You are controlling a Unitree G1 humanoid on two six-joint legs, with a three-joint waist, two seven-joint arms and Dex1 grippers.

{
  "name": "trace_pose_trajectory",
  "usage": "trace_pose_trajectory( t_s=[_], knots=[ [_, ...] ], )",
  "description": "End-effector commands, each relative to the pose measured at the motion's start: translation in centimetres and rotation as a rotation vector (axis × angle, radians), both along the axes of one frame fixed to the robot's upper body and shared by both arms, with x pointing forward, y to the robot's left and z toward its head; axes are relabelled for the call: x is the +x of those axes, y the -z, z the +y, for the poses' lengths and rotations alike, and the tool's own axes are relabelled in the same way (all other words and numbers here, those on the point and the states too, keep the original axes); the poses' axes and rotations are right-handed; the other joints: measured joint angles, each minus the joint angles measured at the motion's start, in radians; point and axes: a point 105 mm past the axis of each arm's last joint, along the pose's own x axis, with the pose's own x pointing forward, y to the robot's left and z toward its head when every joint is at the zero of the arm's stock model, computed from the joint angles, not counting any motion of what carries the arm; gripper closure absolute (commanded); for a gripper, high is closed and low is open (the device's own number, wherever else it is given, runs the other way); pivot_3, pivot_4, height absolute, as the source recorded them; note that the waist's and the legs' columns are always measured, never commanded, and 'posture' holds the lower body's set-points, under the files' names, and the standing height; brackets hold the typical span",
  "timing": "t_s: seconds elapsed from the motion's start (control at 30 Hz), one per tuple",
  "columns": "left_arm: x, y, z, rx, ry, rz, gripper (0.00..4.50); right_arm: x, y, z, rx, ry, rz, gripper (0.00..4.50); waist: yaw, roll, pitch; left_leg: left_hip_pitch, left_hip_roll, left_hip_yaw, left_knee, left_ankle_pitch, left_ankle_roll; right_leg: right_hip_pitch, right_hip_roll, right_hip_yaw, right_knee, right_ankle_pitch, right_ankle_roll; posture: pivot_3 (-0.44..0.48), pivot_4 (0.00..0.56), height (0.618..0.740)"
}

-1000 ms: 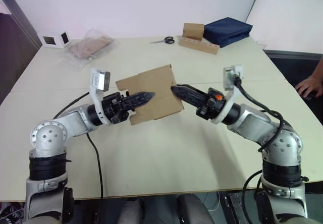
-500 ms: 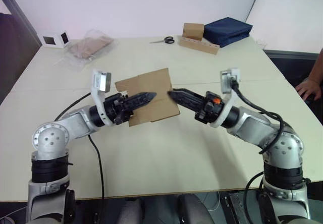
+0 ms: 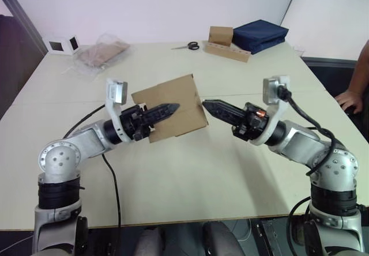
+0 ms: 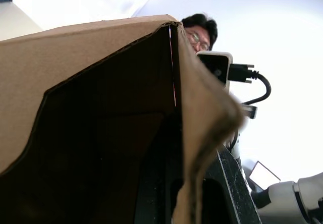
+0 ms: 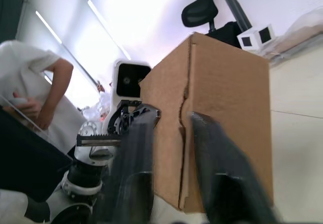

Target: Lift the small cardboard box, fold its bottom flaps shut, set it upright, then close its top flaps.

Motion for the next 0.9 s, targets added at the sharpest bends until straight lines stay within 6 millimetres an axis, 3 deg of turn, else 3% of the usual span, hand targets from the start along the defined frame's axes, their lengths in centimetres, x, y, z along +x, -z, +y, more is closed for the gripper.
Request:
trace_pose_trajectory(
  t_s=[0.03,0.2,0.57,0.8,0.9],
  knots=[
    [-0.7,-0.9,-0.1,-0.021,0.01,-0.045,4.5,0.0,-0.5,-0.7,0.016,0.032,-0.026,4.47,0.0,0.0,0.0,0.0,0.0,0.0,0.0,0.0,0.0,0.0,0.0,0.0,0.0,0.0,0.0,0.0,0.15,0.74],
    [-0.7,-1.1,-0.2,-0.023,0.016,-0.053,4.5,0.7,0.1,-0.6,-0.01,0.062,-0.018,4.47,0.0,0.0,0.0,0.0,0.0,0.0,0.0,0.0,0.0,0.0,0.0,0.0,0.0,0.0,0.0,0.0,0.15,0.74],
    [-0.6,-0.9,-0.5,-0.037,0.009,-0.046,4.5,-0.5,1.4,3.0,-0.059,-0.026,-0.032,4.47,0.0,0.0,0.0,0.0,0.0,0.0,0.0,0.0,0.0,0.0,0.0,0.0,0.0,0.0,0.0,0.0,0.15,0.74],
    [-0.5,-1.4,0.3,0.009,0.017,-0.05,4.5,0.4,0.9,0.8,-0.088,0.063,-0.069,4.47,0.0,0.0,0.0,0.0,0.0,0.0,0.0,0.0,0.0,0.0,0.0,0.0,0.0,0.0,0.0,0.0,0.15,0.74],
    [-0.3,-1.6,0.8,0.158,0.049,-0.059,4.5,0.3,0.5,-1.5,-0.141,0.135,-0.123,4.47,0.001,-0.001,0.001,0.0,0.0,0.0,0.0,0.0,0.0,0.0,0.0,0.0,0.0,0.0,0.0,0.0,0.15,0.74]
  ],
)
